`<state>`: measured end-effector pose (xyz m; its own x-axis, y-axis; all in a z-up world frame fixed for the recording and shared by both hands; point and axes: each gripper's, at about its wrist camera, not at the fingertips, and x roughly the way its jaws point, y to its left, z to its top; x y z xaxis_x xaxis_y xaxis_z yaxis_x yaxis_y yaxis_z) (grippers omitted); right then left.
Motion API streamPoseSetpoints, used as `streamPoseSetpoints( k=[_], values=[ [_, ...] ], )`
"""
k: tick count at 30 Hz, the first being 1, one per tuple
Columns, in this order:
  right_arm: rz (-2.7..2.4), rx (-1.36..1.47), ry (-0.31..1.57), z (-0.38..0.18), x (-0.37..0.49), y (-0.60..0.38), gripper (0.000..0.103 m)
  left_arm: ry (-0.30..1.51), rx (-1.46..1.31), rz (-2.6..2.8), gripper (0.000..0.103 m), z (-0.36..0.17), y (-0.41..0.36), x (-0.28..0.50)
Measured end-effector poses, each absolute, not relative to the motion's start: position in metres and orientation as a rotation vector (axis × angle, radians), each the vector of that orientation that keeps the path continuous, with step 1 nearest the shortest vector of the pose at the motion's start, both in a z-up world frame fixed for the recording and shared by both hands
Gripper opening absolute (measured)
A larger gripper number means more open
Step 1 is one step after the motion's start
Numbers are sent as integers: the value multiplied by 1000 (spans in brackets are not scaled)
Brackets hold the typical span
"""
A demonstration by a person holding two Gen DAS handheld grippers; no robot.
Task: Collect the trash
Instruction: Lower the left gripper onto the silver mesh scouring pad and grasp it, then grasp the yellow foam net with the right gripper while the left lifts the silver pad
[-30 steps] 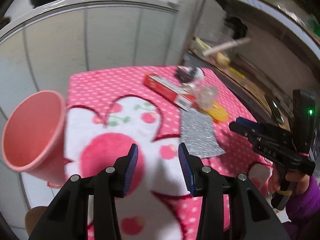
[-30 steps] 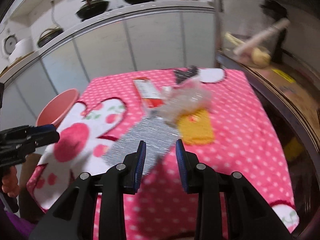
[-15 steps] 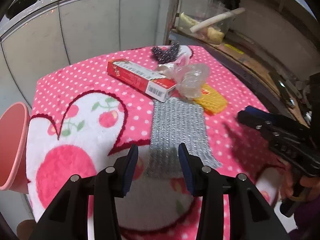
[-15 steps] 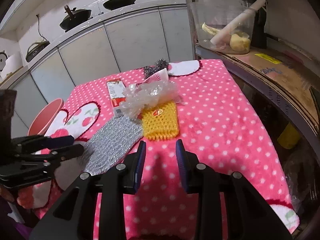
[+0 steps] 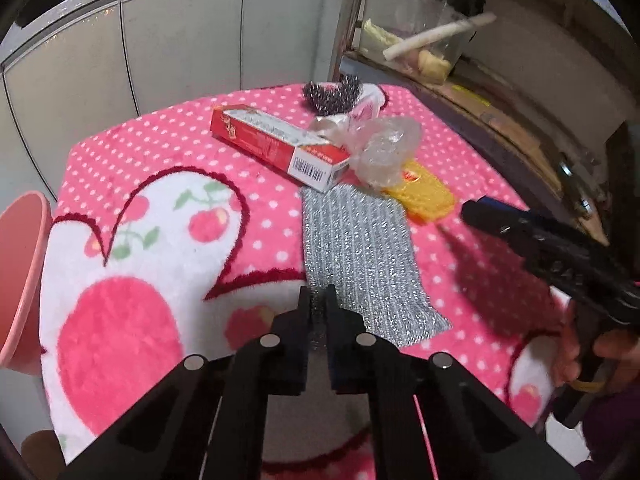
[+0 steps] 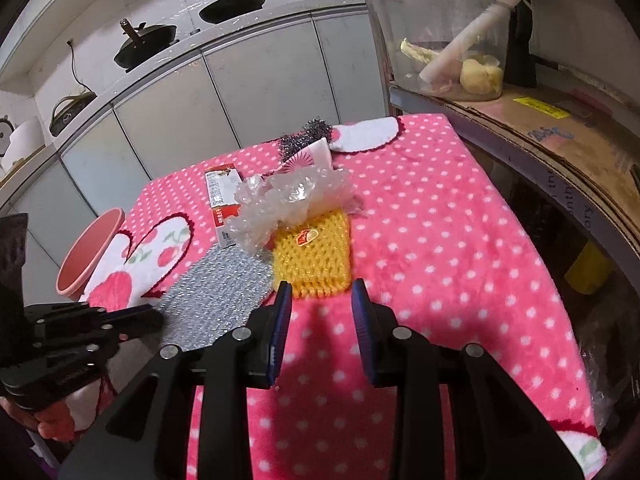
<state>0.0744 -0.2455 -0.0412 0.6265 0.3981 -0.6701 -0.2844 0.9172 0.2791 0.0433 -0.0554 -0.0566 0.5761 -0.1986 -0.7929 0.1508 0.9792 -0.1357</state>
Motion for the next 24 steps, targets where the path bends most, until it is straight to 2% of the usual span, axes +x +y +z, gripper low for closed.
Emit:
streamPoseSetpoints(
  k=[11,15,20,24],
  values=[
    [387,152,842,-43,90,-238,31,782,-76,-216,5,-2,-34,6],
    [364,150,842,-42,100,-237,31,760,-107,-197,5,8,-20,-2],
    [366,194,930,-55,117,-237,31,742,-131,-176,5,11,-10,-7],
    [386,227,914,-54,111,-240,31,732,-135,-168,5,12,-6,-10]
  ],
)
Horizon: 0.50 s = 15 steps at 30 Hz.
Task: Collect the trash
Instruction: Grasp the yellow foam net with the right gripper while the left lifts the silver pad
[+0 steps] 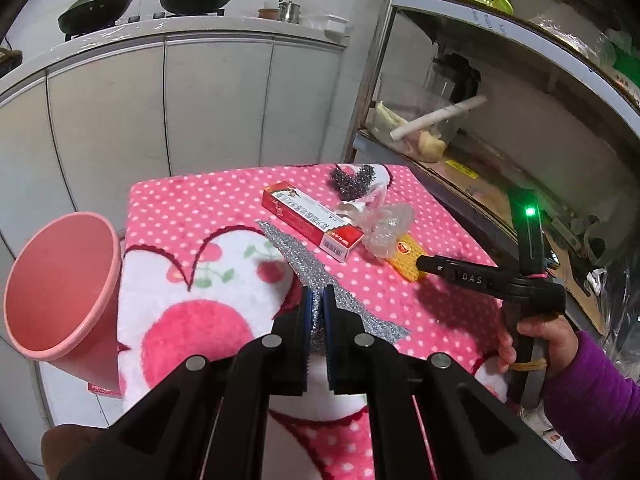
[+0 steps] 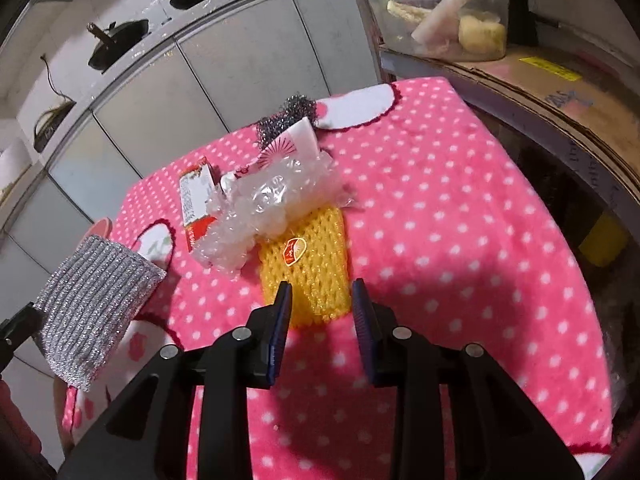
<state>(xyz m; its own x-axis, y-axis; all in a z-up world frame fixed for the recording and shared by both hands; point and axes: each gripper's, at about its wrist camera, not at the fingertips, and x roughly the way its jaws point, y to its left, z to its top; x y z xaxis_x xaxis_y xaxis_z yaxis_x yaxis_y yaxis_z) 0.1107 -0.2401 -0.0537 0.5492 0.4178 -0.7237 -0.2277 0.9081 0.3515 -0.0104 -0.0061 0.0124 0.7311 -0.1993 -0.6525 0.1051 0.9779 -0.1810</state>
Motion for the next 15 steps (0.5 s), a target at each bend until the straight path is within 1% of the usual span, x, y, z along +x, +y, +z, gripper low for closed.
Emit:
streamPoseSetpoints(
  k=[2,8,15],
  values=[
    [387,215,906,-52,107,-240,15,727,-136,-168,5,13,-5,-11],
    [414,194,817,-25,80,-246,10,704,-147,-154,5,18,2,-14],
    [455,211,705,25,56,-258,10,667,-167,-139,5,29,14,-20]
  ],
)
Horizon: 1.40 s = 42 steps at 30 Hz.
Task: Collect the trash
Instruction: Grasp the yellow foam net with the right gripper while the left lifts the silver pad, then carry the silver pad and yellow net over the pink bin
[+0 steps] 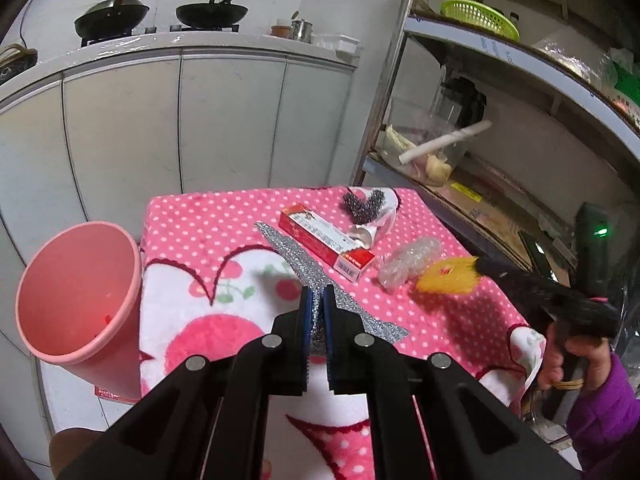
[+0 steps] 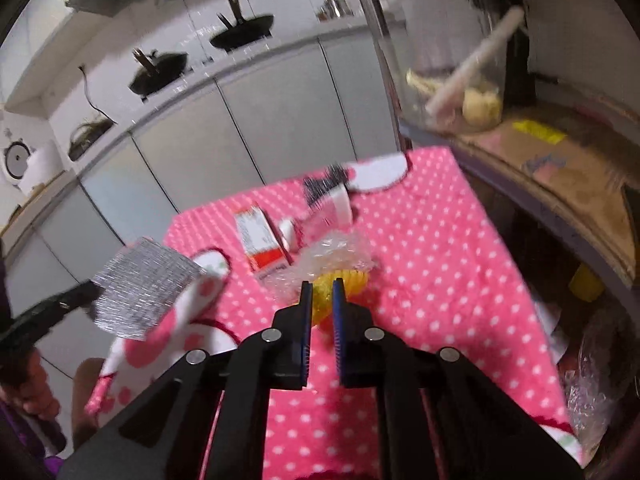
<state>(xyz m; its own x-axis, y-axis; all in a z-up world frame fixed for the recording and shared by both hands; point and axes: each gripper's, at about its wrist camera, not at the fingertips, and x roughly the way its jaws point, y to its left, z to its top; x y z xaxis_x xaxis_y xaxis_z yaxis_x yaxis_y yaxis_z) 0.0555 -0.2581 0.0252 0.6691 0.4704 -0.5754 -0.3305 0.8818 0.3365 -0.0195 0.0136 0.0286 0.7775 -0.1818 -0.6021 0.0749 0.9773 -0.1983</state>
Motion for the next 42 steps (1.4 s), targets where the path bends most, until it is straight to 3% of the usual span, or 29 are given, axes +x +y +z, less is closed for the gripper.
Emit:
streamPoseSetpoints(
  k=[15,32,42],
  values=[
    [612,165,594,93,49,-203,10,572,-176,-73,5,52,45,-47],
    [853,32,629,105,56,-52,10,484,-241,152,5,62,141,-85],
    [960,-62,687,85,52,38,10,500,-320,285,5,39,207,-104]
  ],
)
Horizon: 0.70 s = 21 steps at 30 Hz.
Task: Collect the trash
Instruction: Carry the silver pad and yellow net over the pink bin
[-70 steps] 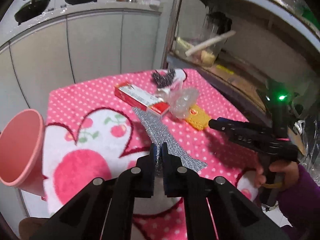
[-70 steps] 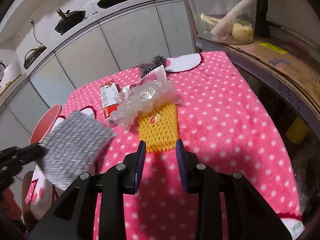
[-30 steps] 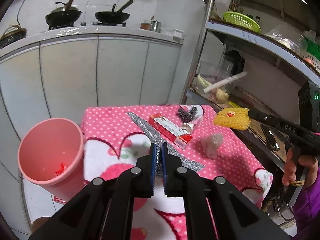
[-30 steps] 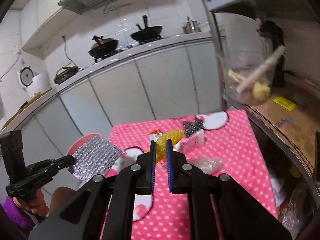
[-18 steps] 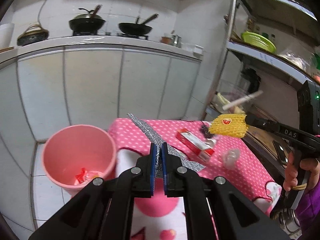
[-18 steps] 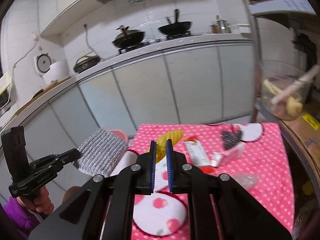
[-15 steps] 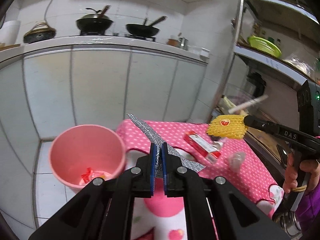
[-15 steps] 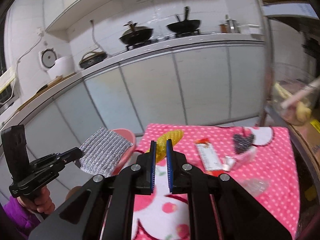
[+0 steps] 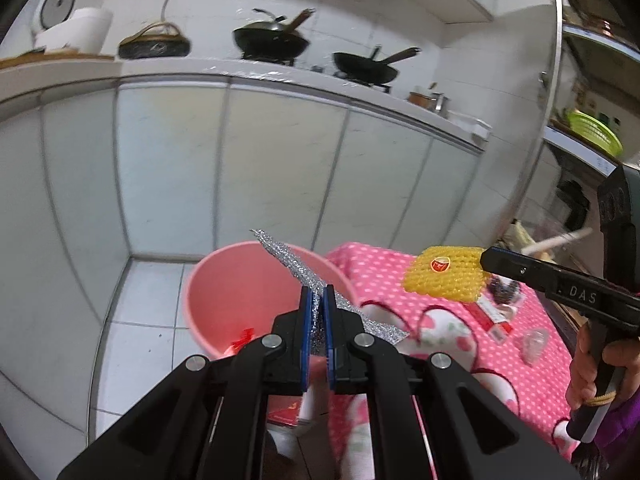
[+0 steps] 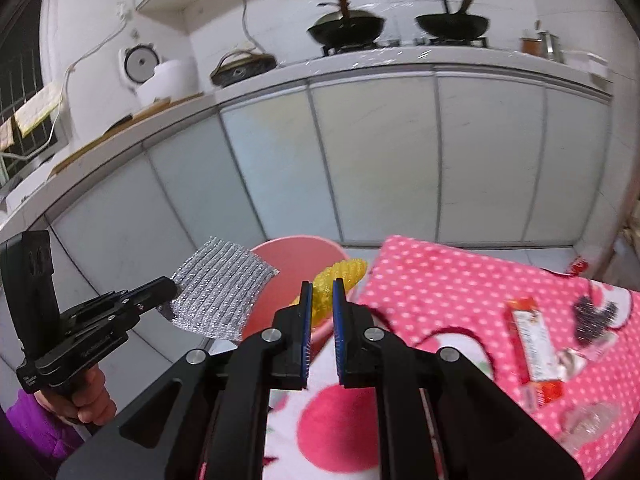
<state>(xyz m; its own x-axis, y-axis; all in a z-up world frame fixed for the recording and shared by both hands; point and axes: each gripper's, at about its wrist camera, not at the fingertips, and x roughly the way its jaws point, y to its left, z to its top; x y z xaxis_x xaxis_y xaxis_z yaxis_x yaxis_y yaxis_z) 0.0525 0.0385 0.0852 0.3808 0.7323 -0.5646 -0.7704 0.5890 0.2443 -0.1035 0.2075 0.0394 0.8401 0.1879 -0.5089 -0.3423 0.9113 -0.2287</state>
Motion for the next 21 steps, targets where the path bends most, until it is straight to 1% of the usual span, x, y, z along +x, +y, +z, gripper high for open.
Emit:
streamPoseSetpoints(
  k=[12,21],
  values=[
    [1020,-168,767,46,51,112,10,569,-369,342,5,2,245,-98],
    [1022,-191,834,16,59,135,10,607,-395,356,5,-19,256,-87]
  ],
)
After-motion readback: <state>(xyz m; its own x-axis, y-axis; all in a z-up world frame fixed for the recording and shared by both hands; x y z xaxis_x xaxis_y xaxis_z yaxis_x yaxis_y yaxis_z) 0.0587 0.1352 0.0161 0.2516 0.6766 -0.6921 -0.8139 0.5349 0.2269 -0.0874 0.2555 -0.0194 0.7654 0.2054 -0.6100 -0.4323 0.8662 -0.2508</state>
